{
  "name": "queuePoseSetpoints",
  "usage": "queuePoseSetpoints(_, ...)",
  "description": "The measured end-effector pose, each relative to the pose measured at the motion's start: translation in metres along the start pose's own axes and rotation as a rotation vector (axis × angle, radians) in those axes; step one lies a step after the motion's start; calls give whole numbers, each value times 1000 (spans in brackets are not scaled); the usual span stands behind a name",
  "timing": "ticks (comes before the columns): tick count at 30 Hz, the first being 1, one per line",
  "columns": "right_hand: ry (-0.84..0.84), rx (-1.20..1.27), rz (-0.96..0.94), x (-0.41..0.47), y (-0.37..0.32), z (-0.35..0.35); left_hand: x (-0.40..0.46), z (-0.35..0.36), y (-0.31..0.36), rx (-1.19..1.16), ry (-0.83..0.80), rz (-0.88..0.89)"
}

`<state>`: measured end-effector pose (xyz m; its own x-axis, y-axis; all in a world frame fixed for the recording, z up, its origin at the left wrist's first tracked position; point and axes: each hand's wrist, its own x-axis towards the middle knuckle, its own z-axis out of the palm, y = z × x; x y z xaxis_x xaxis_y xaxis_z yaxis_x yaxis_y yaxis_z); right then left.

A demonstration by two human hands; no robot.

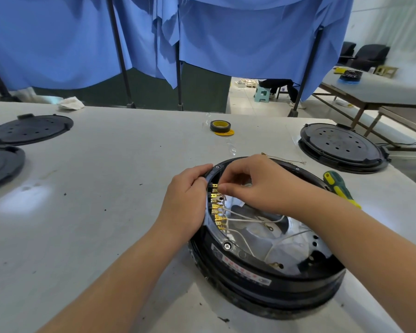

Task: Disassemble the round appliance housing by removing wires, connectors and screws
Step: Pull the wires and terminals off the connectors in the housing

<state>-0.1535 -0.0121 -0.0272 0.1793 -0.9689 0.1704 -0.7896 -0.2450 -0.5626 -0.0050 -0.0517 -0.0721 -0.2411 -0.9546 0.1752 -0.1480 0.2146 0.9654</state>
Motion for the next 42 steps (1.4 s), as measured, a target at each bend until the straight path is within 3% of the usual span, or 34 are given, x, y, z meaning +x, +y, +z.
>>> queuePoseSetpoints(9,204,-44,103,12,19,-42,1,0,-3,-8,1,-24)
queuePoseSetpoints(13,296,-24,258,21,62,-72,1,0,-5,7,6,-26)
queuePoseSetpoints(17,244,-93,423,28,110,-78,0,0,-6,3,3,-32)
queuePoseSetpoints(22,142,-208,484,42,135,-69,-1,0,-3,-2,3,-29)
queuePoseSetpoints(34,140,-236,411,49,135,-61,-1,-1,-4,-7,4,-33)
queuePoseSetpoints(39,300,-139,293,40,91,-74,0,0,-5,-24,3,-36)
queuePoseSetpoints(42,313,-56,168,26,45,-69,0,0,-5,-27,3,-35)
